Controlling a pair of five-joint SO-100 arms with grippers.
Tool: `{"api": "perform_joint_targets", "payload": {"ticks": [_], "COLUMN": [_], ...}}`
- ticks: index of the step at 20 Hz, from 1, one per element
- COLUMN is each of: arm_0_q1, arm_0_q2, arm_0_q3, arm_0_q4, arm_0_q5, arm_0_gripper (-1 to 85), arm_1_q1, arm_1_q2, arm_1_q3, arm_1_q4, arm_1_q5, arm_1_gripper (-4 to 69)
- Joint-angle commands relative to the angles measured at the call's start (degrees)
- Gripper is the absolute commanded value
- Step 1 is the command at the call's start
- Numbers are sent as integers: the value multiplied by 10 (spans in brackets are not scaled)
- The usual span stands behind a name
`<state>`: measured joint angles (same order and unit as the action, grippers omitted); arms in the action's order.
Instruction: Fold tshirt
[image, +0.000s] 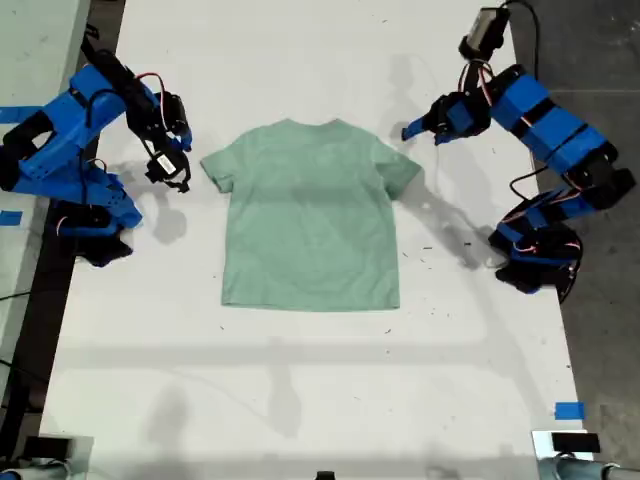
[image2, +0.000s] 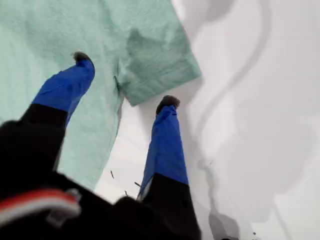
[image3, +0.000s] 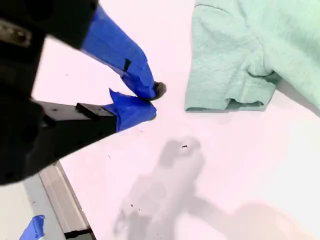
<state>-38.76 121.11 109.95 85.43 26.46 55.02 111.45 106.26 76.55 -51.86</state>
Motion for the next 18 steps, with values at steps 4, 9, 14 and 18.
{"api": "perform_joint_targets", "payload": {"ticks": [4, 9, 14, 18], "arm_0_q1": [0, 4, 6, 8], "arm_0_q2": [-8, -9, -9, -8], "arm_0_q3": [-36, -36, -33, -31], "arm_0_q4": [-4, -2, 1, 2], "arm_0_q5": [5, 4, 3, 2], "arm_0_gripper": [0, 0, 0, 0], "arm_1_q1": [5, 7, 6, 4], "arm_1_q2": [-93, -197, -293, -322], "arm_1_q3": [12, 22, 10, -16], "arm_1_q4": [-109, -191, -229, -220], "arm_1_q5": [-40, -59, -70, -76], "arm_1_gripper": [249, 254, 236, 32]}}
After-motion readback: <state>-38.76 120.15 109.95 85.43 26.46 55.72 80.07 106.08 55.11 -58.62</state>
